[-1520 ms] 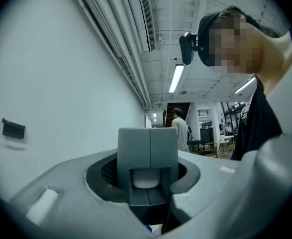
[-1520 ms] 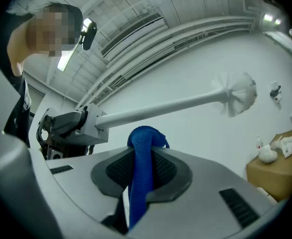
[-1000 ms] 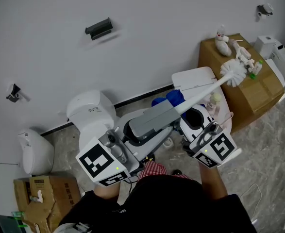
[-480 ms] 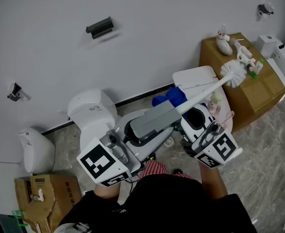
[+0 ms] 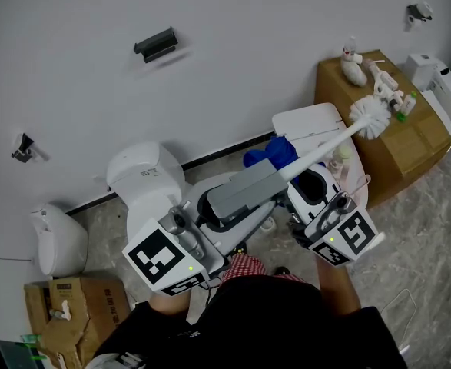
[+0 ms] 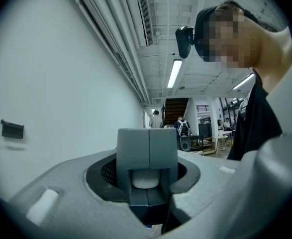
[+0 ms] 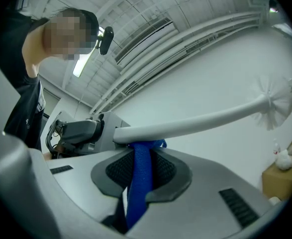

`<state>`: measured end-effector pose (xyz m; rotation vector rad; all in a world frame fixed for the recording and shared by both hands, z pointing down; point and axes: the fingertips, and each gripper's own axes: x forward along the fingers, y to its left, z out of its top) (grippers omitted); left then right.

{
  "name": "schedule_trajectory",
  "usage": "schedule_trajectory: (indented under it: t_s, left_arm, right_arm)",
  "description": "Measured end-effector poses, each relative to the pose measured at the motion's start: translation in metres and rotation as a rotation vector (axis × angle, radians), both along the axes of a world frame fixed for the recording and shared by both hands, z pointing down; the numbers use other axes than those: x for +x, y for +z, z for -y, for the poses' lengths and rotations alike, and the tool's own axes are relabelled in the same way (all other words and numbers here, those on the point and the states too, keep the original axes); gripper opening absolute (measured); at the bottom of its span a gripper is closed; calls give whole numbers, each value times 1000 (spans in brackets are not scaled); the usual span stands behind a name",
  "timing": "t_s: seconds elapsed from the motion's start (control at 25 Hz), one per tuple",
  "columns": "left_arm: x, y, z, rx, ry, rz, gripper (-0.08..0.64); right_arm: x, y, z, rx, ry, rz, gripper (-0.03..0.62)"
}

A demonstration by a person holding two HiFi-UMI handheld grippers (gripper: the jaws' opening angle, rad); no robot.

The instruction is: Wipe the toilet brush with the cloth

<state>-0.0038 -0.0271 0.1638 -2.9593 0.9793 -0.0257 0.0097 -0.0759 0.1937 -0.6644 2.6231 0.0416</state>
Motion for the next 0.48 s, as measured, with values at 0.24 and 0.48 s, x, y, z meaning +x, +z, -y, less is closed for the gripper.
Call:
schedule_trajectory:
  t_s: [0.24, 0.48]
  left_arm:
    - [-1, -2, 2, -10, 2, -11, 163]
    - [-6, -1, 1, -8, -6, -8, 163]
  right_arm:
    - [6, -2, 6, -20, 16, 21, 67]
    - [9, 0, 10, -18, 50, 8, 66]
